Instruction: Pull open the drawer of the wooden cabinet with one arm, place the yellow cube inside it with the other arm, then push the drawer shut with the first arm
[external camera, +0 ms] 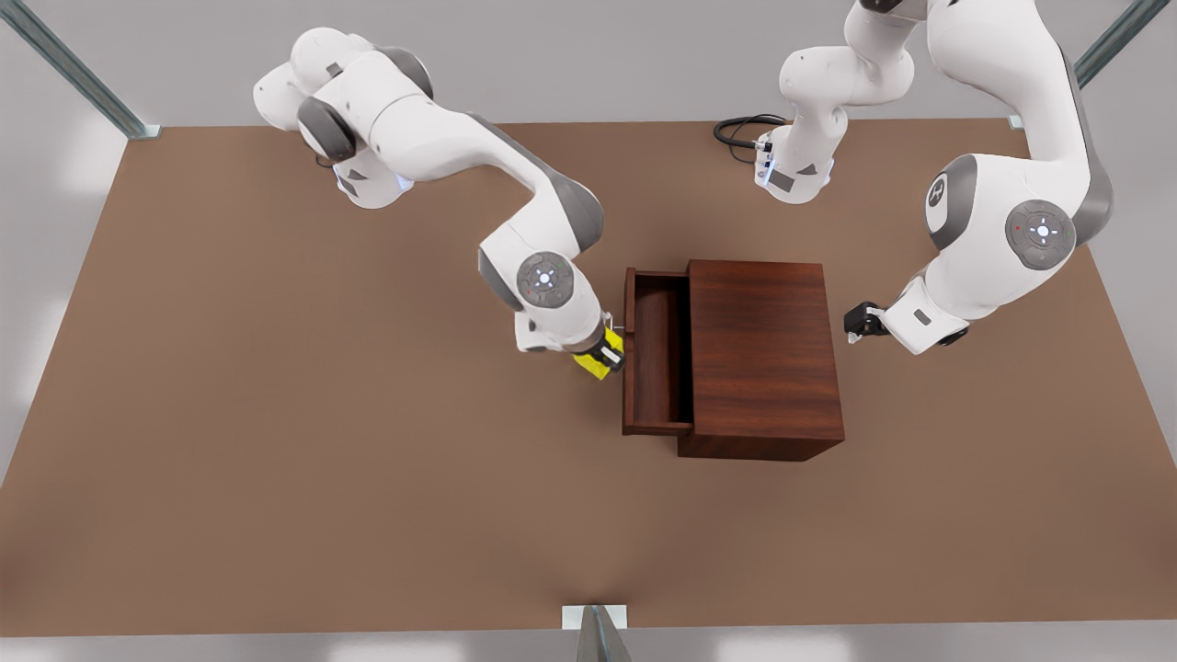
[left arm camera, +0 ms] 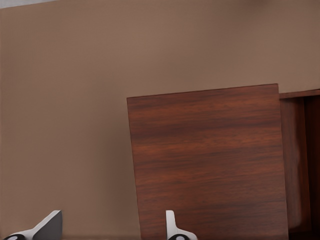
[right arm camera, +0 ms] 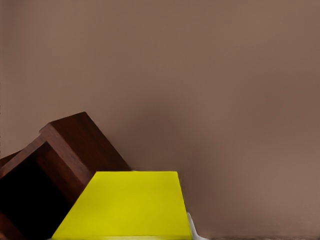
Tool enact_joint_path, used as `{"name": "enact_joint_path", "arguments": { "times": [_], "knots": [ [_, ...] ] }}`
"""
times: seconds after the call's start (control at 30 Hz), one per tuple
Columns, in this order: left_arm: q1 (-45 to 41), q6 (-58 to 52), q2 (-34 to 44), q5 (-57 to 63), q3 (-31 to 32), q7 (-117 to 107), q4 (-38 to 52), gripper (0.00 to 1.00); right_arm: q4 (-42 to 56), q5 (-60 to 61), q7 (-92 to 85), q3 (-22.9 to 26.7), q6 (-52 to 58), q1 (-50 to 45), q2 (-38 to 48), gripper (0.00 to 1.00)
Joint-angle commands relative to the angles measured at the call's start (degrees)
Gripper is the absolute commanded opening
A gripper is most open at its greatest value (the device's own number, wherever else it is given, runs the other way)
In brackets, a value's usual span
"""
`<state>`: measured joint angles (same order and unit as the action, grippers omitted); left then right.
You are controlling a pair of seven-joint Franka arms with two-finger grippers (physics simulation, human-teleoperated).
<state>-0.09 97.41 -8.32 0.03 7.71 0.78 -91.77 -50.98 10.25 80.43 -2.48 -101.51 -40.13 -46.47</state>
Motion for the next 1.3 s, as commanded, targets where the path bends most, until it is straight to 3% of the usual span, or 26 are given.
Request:
{"name": "enact_joint_path", "arguments": {
  "times": [0.0,0.27,0.6,0.63,0.67,0.87,0.97,1.03,1.07,1.1,1.13,1.2,1.27],
  "knots": [
    [0.0,0.0,0.1,0.1,0.0,0.2,0.0,1.00,3.0,-0.1,30.8,0.1,-0.2,-2.0,-2.0,0.67],
    [0.0,0.0,0.1,0.1,0.0,0.2,0.0,1.00,5.7,-0.2,35.6,0.3,-10.4,-6.2,-6.6,0.67],
    [0.0,0.0,0.1,0.1,0.0,0.2,0.1,1.00,6.7,-0.4,40.5,1.5,-12.9,-8.3,-9.2,0.68],
    [0.0,0.1,0.1,0.1,0.0,0.2,0.2,1.00,6.7,-0.4,40.5,1.5,-12.9,-8.3,-9.3,0.72],
    [0.0,0.1,0.0,0.1,0.0,0.2,0.3,1.00,6.6,-0.7,39.8,1.4,-12.9,-8.3,-9.3,1.00],
    [-1.8,0.1,-0.9,0.2,0.3,-3.9,2.5,1.00,6.6,-1.4,36.6,2.5,-8.4,-7.6,-7.7,1.00],
    [-10.1,-0.3,-4.7,0.4,0.3,-21.2,8.3,1.00,6.5,-1.5,17.7,2.5,10.8,7.3,0.2,1.00],
    [-16.5,-0.3,-10.3,0.4,0.3,-35.0,14.6,1.00,4.5,-1.2,-8.6,1.2,17.5,24.2,4.8,1.00],
    [-19.5,0.2,-13.8,0.4,0.3,-42.7,19.1,1.00,-3.8,-1.5,-30.0,1.7,16.7,31.9,10.3,1.00],
    [-22.3,0.2,-17.2,2.0,0.3,-46.9,23.8,1.00,-14.3,-5.9,-49.0,1.9,12.6,35.2,16.8,1.00],
    [-26.5,0.2,-21.3,4.3,0.2,-53.8,28.9,1.00,-22.7,-6.3,-63.2,5.5,10.6,36.1,22.1,1.00],
    [-37.3,3.0,-29.5,11.2,-0.3,-68.8,36.5,1.00,-35.7,-6.5,-76.3,11.1,7.8,36.5,30.5,1.00],
    [-42.6,8.7,-34.3,15.0,-0.5,-77.8,39.6,1.00,-34.5,-6.7,-76.6,11.2,10.2,37.4,29.9,1.00]
  ]
}}
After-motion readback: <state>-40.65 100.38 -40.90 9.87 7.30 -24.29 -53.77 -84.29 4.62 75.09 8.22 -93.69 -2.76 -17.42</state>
